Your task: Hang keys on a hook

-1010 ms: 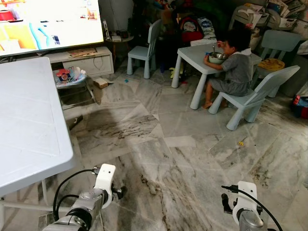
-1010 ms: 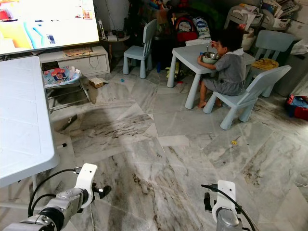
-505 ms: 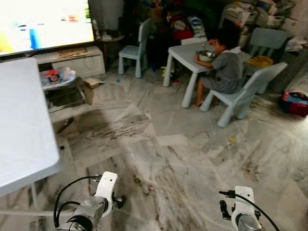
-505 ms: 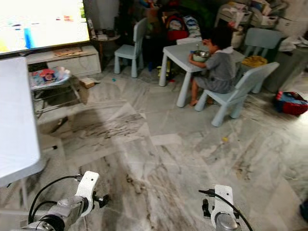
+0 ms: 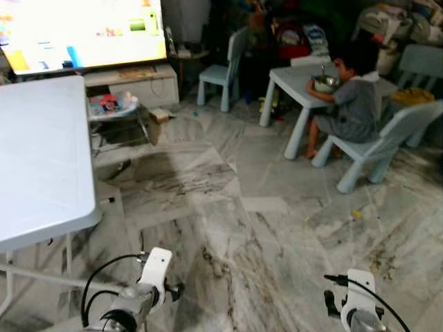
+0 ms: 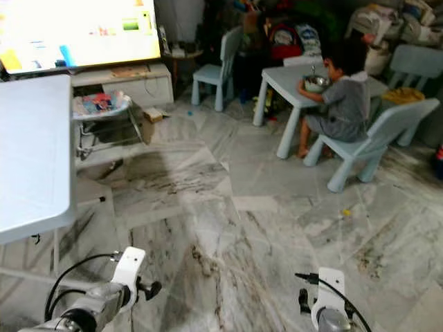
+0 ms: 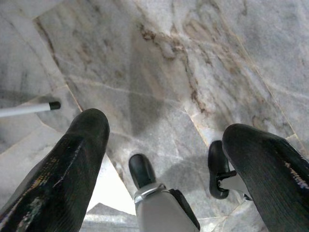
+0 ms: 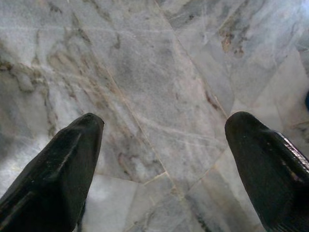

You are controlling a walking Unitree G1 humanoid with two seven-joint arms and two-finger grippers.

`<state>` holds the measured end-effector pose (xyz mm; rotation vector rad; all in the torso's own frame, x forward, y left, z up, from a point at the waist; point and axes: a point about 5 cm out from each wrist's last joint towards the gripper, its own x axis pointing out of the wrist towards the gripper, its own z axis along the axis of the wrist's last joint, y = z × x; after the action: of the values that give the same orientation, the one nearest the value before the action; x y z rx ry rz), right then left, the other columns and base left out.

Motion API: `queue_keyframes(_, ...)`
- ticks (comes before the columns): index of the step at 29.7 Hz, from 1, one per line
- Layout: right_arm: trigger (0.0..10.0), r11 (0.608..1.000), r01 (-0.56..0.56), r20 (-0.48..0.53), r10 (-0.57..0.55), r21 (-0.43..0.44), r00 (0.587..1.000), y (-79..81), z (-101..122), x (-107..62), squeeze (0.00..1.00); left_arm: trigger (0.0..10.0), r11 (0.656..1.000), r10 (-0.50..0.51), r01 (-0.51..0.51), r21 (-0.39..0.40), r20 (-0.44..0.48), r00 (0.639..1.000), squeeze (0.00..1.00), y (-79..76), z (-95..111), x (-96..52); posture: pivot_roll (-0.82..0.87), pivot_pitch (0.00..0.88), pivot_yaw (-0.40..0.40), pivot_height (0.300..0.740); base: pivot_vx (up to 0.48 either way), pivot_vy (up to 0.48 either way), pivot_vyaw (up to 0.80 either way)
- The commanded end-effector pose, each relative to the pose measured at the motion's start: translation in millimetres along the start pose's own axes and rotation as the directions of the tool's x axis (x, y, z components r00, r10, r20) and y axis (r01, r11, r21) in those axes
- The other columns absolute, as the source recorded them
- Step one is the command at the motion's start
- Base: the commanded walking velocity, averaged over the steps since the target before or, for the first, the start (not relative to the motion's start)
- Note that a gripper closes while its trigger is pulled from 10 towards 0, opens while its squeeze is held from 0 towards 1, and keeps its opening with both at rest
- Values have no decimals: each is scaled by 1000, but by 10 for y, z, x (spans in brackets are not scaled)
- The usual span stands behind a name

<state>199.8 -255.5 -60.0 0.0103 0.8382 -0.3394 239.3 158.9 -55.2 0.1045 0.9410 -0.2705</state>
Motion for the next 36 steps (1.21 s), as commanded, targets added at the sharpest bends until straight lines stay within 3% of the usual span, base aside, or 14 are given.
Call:
queue_keyframes(1, 10000, 998, 11, -29, -10, 55, 1000, -9, -48, -5, 0, 10000, 1000, 20, -20, 17, 1, 1000, 0, 34, 34, -4, 42, 0, -77, 740, 0, 0, 0)
queue_keyframes(7, 10000, 997, -2, -35, 5, 75, 999, 42, -53, -4, 0, 10000, 999, 39, -38, 37, -15, 999, 0, 32, 19, -1, 37, 0, -75, 740, 0, 0, 0)
queue_keyframes(11, 10000, 996, 3, -65, 3, 91, 998, 25, -136, -20, 0, 10000, 994, 57, -53, 91, -41, 998, 0, 10, -30, 3, 28, 0, -79, 740, 0, 0, -778)
queue_keyframes(16, 10000, 994, 8, -81, 1, 108, 997, 13, -186, -31, 0, 10000, 994, 73, -69, 83, -42, 996, 0, 6, -37, 5, 27, 0, -79, 740, 0, 0, -788)
queue_keyframes(25, 10000, 998, -19, -113, 26, 63, 993, 48, -292, -56, 0, 10000, 988, 116, -111, 109, -41, 992, 0, 66, -40, -7, 30, 0, -75, 740, 0, 0, -788)
queue_keyframes(36, 10000, 998, -15, -102, 21, 56, 995, 60, -195, -29, 0, 10000, 988, 106, -99, 119, -54, 993, 0, 72, -75, -12, 28, 0, -74, 740, 0, 0, -788)
